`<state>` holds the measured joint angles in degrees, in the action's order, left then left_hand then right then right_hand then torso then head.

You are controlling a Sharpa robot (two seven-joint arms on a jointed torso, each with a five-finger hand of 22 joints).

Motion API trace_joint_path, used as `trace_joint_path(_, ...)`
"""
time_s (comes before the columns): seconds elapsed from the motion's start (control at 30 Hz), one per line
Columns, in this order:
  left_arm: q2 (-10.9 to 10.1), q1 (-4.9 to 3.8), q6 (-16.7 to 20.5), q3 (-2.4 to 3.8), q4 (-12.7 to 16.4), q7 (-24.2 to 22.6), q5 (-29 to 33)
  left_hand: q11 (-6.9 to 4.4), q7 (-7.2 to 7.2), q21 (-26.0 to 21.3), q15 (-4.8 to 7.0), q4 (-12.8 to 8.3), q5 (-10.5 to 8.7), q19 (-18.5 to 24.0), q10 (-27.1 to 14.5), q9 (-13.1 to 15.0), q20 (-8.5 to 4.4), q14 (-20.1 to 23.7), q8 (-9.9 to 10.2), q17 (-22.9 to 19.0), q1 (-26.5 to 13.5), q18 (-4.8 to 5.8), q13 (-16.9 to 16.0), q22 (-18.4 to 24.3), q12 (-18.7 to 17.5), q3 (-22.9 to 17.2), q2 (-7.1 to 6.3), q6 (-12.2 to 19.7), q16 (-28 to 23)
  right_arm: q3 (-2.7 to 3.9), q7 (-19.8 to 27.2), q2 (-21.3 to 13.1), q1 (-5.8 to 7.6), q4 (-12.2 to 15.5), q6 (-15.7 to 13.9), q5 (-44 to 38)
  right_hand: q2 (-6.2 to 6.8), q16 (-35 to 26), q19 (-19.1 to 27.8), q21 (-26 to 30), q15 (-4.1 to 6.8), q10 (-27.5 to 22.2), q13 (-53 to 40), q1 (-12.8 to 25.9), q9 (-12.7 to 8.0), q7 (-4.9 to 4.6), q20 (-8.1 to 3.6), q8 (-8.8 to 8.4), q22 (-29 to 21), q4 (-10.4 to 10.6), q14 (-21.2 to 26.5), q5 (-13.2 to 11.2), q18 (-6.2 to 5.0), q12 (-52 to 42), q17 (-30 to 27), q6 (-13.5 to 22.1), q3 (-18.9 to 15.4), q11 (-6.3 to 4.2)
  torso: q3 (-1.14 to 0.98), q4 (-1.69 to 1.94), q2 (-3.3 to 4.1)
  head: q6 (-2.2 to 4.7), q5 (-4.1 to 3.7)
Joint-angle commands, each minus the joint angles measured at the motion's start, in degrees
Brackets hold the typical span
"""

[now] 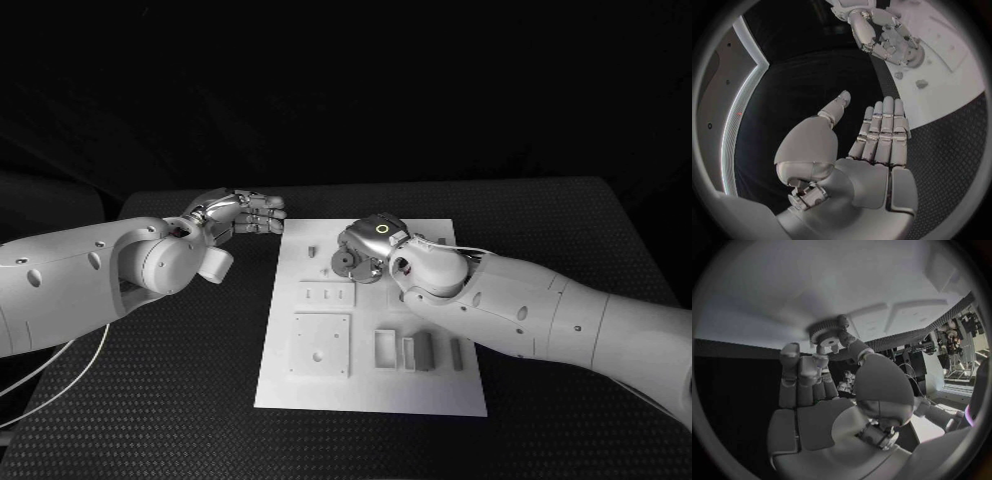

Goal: Assemble the parts on the task board

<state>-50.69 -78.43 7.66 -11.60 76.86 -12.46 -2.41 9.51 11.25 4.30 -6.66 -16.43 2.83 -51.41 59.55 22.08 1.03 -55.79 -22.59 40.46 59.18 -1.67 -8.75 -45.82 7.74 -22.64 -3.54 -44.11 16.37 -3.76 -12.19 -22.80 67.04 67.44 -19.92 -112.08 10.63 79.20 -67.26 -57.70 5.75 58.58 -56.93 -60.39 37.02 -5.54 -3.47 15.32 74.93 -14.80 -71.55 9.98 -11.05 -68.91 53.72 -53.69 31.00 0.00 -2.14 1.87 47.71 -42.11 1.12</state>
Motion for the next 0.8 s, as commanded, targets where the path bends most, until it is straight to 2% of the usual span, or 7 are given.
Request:
trace_joint_path(0.03,0.1,-0.05,-0.1,0.04,0.1,-0.4,-0.1,0.06,0.35,-0.3,0.07,-0.1,0.20,-0.3,-0.1,-0.1,-0.17,-0.5,0.3,0.1,0.4,0.59,-0.1,0.1,-0.3,0.1,0.19,0.5,-0.3,-0.05,0.2,-0.4,-0.40,0.1,0.5,-1.0,0.14,0.3,-0.4,-0.2,0.22,0.4,0.1,0.7,1.3,-0.94,-0.19,-0.20,0.9,0.2,-0.2,0.3,-3.95,0.2,-0.1,-1.3,0.3,0.11,-0.01,0.04,0.00,0.02,0.03)
trace_joint_path(0.43,0.0,-0.05,-0.1,0.04,0.1,-0.4,-0.1,0.06,0.36,-0.3,0.07,-0.1,0.20,-0.3,-0.1,-0.1,-0.17,-0.5,0.3,0.1,0.4,0.59,-0.1,0.1,-0.4,0.1,0.19,0.5,-0.3,1.44,-0.3,-0.8,-0.39,1.3,-1.8,-2.5,0.44,0.3,-0.6,-0.1,0.25,0.6,0.1,0.7,1.3,-0.92,-0.27,-0.28,0.9,0.3,-0.4,0.3,-3.95,0.2,-0.1,-1.4,0.5,0.09,-0.02,-0.01,0.01,0.08,0.12)
trace_joint_path(0.8,0.0,-0.05,-0.2,0.04,0.1,-0.4,-0.1,0.06,0.36,-0.3,0.07,-0.1,0.19,-0.3,-0.1,-0.1,-0.17,-0.5,0.3,0.1,0.4,0.60,-0.1,0.1,-0.4,0.1,0.18,0.5,-0.3,1.78,-0.6,-0.9,-0.38,1.8,-2.8,-3.2,0.95,0.3,-0.8,-0.1,0.28,0.7,0.2,0.7,1.4,-0.89,-0.38,-0.35,0.9,0.5,-0.5,0.3,-3.95,0.3,-0.1,-1.5,0.9,0.05,-0.02,0.01,0.01,0.19,0.10)
